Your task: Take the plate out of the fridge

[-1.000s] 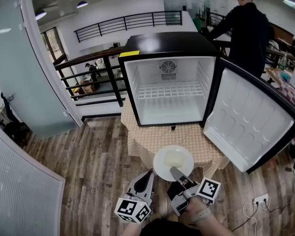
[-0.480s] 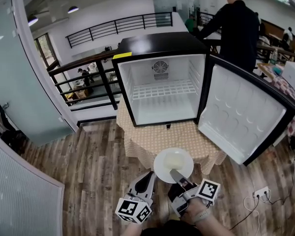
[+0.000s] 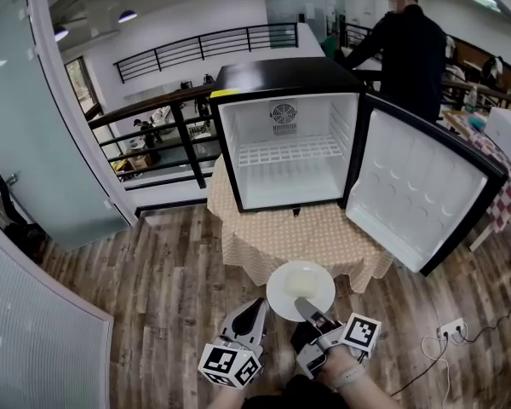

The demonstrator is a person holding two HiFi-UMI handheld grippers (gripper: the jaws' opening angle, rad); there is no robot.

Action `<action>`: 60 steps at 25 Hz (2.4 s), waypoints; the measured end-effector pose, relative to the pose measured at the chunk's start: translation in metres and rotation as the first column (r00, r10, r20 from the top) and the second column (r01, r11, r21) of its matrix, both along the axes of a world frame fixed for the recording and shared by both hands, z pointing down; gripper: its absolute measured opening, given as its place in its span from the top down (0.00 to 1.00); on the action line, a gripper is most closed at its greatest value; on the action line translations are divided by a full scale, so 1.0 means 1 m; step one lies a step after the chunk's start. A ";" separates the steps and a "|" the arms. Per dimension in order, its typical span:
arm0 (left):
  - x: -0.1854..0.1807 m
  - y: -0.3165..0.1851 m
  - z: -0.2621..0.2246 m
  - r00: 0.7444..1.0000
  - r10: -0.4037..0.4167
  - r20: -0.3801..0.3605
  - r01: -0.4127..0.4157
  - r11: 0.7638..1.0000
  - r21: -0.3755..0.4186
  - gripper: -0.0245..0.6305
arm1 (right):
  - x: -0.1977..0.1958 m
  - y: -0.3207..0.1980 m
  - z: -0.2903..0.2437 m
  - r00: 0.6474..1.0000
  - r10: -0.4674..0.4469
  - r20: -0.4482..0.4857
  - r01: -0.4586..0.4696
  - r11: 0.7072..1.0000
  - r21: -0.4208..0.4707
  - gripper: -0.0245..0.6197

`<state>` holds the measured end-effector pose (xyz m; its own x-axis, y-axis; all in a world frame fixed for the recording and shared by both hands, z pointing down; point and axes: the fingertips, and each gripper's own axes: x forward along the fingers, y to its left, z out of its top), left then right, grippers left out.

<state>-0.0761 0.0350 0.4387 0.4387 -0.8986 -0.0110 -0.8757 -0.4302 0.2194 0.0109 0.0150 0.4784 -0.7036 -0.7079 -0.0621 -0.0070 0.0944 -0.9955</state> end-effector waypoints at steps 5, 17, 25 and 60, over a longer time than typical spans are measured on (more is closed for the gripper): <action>-0.001 0.017 -0.004 1.000 0.019 -0.005 -0.019 1.000 0.011 0.95 | -0.002 0.019 -0.004 1.000 0.011 0.002 -0.011 1.000 0.003 0.87; -0.012 0.054 -0.004 1.000 0.027 -0.016 -0.026 0.999 0.023 0.95 | -0.011 0.058 -0.005 1.000 0.025 0.004 -0.025 1.000 0.011 0.87; -0.024 0.079 0.006 1.000 0.009 -0.026 -0.008 1.000 0.013 0.95 | -0.017 0.081 -0.001 1.000 0.024 0.003 -0.024 1.000 0.011 0.87; -0.027 0.046 0.018 0.999 0.019 -0.027 -0.019 1.000 -0.001 0.95 | -0.023 0.049 0.013 1.000 0.006 -0.018 -0.007 1.000 -0.022 0.87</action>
